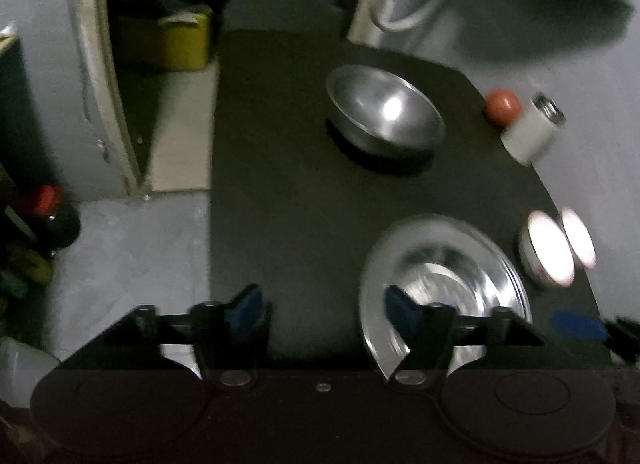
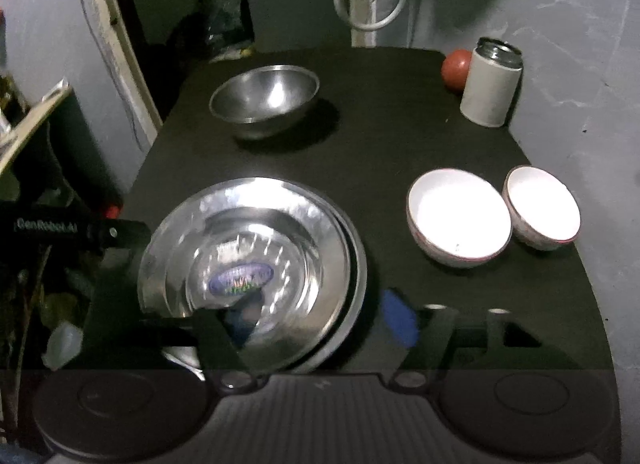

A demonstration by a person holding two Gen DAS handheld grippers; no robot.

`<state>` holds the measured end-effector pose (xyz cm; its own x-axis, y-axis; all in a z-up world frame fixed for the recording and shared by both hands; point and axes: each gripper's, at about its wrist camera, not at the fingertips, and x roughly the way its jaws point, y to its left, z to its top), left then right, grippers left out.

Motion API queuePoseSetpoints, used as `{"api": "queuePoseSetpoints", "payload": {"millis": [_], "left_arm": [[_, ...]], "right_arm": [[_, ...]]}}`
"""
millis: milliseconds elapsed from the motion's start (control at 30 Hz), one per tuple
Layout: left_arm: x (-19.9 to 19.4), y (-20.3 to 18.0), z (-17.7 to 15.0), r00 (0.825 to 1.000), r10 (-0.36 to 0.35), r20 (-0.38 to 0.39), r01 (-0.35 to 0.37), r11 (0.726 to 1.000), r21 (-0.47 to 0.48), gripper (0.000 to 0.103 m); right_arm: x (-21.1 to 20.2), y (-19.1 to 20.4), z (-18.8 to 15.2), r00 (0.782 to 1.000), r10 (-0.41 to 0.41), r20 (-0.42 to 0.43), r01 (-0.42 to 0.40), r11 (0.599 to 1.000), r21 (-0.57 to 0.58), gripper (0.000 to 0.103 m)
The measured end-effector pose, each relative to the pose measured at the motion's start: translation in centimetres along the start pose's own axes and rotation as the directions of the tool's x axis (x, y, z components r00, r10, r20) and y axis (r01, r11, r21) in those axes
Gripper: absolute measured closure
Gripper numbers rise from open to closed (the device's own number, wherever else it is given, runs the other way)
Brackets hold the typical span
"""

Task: Organize plates and bowls
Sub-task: 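Open both grippers to release the plate rim, then move both grippers to the deep steel bowl and grasp its rim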

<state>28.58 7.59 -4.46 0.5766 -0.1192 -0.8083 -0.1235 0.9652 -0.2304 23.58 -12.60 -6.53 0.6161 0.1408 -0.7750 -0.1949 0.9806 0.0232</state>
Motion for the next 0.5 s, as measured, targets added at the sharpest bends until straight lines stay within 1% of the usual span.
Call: {"api": "queuePoseSetpoints", "payload": {"millis": [33, 67, 133, 167, 200, 367, 500], "left_arm": [[-0.1, 0.4, 0.4, 1.0, 0.008, 0.017, -0.008, 1.0, -0.009, 0.02], [-0.1, 0.8, 0.8, 0.999, 0.016, 0.032, -0.015, 1.0, -0.017, 0.018], [0.0, 1.5, 1.8, 0.998, 0.038, 0.05, -0.036, 0.999, -0.034, 0.008], [0.1, 1.9, 2.3, 0.997, 0.049, 0.057, -0.047, 0.998, -0.041, 0.006], [0.3, 2.1, 2.8, 0.996, 0.06, 0.066, -0.056, 0.997, -0.048, 0.005], [1.6, 3.2, 5.6, 0.992, 0.084, 0.092, -0.079, 0.995, -0.053, 0.003], [3.0, 3.1, 8.0, 0.99, 0.076, 0.119, -0.072, 0.997, -0.034, 0.003]], "right_arm": [[-0.1, -0.1, 0.2, 1.0, 0.001, 0.015, -0.001, 1.0, 0.009, 0.014], [-0.1, -0.1, 0.3, 1.0, 0.003, 0.028, -0.003, 1.0, 0.017, 0.01], [0.0, -0.1, 0.6, 0.999, 0.015, 0.048, -0.017, 0.999, 0.032, 0.005], [0.1, 0.0, 0.8, 0.998, 0.02, 0.056, -0.022, 0.999, 0.038, 0.002], [0.2, 0.0, 1.1, 0.998, 0.022, 0.062, -0.025, 0.999, 0.042, 0.001], [1.1, 0.6, 2.1, 0.996, 0.026, 0.086, -0.03, 0.998, 0.053, 0.0], [2.1, 1.0, 3.7, 0.994, 0.009, 0.108, -0.018, 0.997, 0.079, 0.0]]}}
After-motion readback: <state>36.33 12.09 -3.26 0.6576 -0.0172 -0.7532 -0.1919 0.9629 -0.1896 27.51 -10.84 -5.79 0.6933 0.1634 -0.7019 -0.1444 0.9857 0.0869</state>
